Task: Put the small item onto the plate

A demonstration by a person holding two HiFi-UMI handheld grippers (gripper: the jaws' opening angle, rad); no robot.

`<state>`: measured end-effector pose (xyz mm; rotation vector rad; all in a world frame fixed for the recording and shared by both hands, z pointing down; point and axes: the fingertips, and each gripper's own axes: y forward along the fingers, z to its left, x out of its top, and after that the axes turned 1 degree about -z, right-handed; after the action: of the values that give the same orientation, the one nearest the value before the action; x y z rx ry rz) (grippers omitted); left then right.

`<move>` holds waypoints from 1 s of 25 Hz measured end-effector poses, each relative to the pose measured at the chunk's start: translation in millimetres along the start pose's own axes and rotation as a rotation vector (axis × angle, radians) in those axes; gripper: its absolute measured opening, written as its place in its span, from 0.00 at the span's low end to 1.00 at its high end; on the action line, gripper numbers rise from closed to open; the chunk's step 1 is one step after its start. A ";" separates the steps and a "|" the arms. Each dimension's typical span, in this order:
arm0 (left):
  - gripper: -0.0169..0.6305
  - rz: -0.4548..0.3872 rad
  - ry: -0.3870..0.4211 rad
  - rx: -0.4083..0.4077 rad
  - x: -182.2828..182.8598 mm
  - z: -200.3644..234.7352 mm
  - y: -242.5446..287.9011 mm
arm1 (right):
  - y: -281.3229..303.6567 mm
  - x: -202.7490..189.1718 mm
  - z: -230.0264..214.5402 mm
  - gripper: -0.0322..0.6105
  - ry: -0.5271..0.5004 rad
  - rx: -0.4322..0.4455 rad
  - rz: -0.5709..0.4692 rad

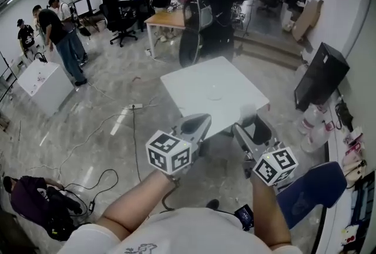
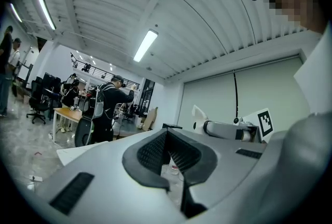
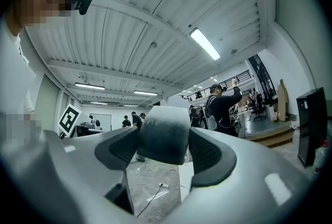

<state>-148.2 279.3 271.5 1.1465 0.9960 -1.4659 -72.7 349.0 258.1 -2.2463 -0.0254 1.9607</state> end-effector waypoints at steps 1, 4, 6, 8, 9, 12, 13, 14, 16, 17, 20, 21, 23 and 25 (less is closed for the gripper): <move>0.04 0.000 -0.002 0.005 0.0 1.4 16.4 | 3.9 2.9 -15.1 0.52 0.000 0.006 0.001; 0.04 0.001 -0.006 0.020 -1.1 3.6 61.6 | 12.9 10.3 -56.1 0.52 -0.006 0.026 0.009; 0.04 -0.005 -0.006 0.031 0.1 6.8 87.0 | 20.8 13.0 -78.9 0.52 -0.008 0.045 0.015; 0.04 -0.009 -0.006 0.042 0.7 11.2 108.6 | 28.9 13.5 -98.6 0.52 -0.008 0.062 0.024; 0.04 -0.010 -0.008 0.046 0.3 13.5 119.0 | 32.6 13.2 -108.7 0.52 -0.007 0.068 0.028; 0.04 -0.003 -0.013 0.057 -4.5 23.0 146.6 | 44.2 10.5 -135.6 0.52 0.000 0.080 0.036; 0.04 0.000 -0.015 0.060 -6.2 27.9 153.3 | 49.2 8.8 -142.0 0.52 0.000 0.083 0.040; 0.04 0.002 -0.018 0.064 -7.4 33.4 159.3 | 54.6 6.5 -147.8 0.52 0.002 0.086 0.045; 0.04 0.003 -0.024 0.070 -9.5 44.2 172.2 | 65.3 0.9 -160.7 0.52 0.008 0.089 0.056; 0.04 0.003 -0.025 0.073 -10.7 49.9 179.7 | 70.8 -2.2 -167.9 0.52 0.012 0.090 0.061; 0.04 0.009 -0.031 0.076 -14.0 72.8 203.3 | 92.1 -12.4 -187.8 0.52 0.020 0.091 0.078; 0.04 0.012 -0.034 0.075 -14.4 82.7 210.9 | 101.6 -15.3 -193.7 0.52 0.020 0.090 0.083; 0.04 0.017 -0.042 0.071 -15.1 104.2 226.1 | 123.1 -20.2 -206.5 0.52 0.021 0.084 0.089; 0.04 0.025 -0.050 0.066 -16.3 126.9 241.6 | 146.1 -25.8 -220.1 0.52 0.026 0.077 0.095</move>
<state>69.4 117.8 307.6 1.1596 0.9021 -1.5104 127.2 177.7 292.5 -2.2621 0.1595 1.9429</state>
